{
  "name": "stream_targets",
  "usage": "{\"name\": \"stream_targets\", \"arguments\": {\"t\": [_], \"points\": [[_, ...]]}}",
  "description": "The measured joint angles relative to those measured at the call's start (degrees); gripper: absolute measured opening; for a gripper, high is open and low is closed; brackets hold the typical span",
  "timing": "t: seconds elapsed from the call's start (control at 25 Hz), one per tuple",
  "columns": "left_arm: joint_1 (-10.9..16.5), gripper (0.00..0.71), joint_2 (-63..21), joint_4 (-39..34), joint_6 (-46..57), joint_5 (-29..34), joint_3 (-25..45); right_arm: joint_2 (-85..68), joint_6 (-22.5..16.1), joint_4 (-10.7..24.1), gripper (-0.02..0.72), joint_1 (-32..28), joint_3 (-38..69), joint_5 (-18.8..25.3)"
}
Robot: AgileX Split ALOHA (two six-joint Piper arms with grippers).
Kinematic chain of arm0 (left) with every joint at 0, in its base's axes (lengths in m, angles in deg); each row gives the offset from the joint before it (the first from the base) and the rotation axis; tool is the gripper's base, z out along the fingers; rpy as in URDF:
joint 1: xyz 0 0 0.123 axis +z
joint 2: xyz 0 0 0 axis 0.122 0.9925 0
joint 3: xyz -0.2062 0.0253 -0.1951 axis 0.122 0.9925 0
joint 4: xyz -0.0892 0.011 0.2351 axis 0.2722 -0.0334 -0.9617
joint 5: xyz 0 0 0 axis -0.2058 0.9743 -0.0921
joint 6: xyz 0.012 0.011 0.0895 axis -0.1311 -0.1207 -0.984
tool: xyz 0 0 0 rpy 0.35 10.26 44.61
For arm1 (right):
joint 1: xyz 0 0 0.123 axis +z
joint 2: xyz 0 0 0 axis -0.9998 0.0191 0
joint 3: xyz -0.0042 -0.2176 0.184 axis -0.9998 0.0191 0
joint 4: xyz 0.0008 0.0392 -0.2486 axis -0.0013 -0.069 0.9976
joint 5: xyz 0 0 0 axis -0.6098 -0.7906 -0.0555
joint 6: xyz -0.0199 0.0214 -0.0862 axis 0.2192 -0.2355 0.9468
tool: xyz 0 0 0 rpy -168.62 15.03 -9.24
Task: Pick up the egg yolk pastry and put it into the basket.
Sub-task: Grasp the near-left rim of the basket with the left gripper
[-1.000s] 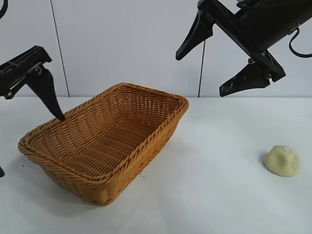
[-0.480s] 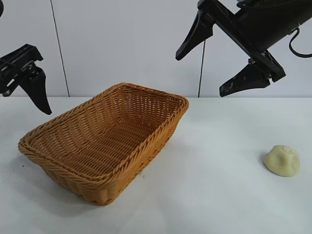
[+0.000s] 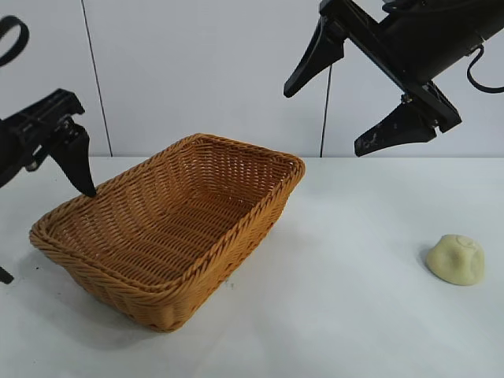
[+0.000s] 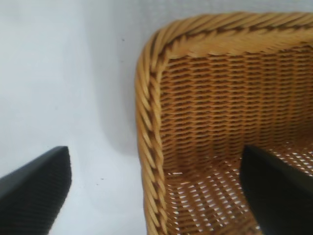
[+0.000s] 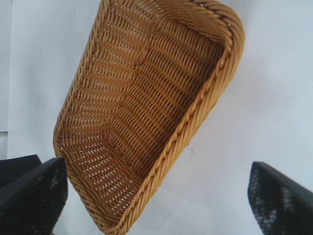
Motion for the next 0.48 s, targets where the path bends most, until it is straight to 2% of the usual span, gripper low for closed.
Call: {"name": "stream_targets", "arguments": {"t": [0.28, 0.48], "points": [[0.0, 0.685, 7.87, 0.34, -0.71, -6.41, 0.0, 0.0, 0.0, 0.0, 0.694, 0.0, 0.0, 0.0], [-0.05, 0.685, 12.38, 1.69, -0.88, -8.48, 0.0, 0.0, 0.0, 0.0, 0.694, 0.0, 0.0, 0.0]]}}
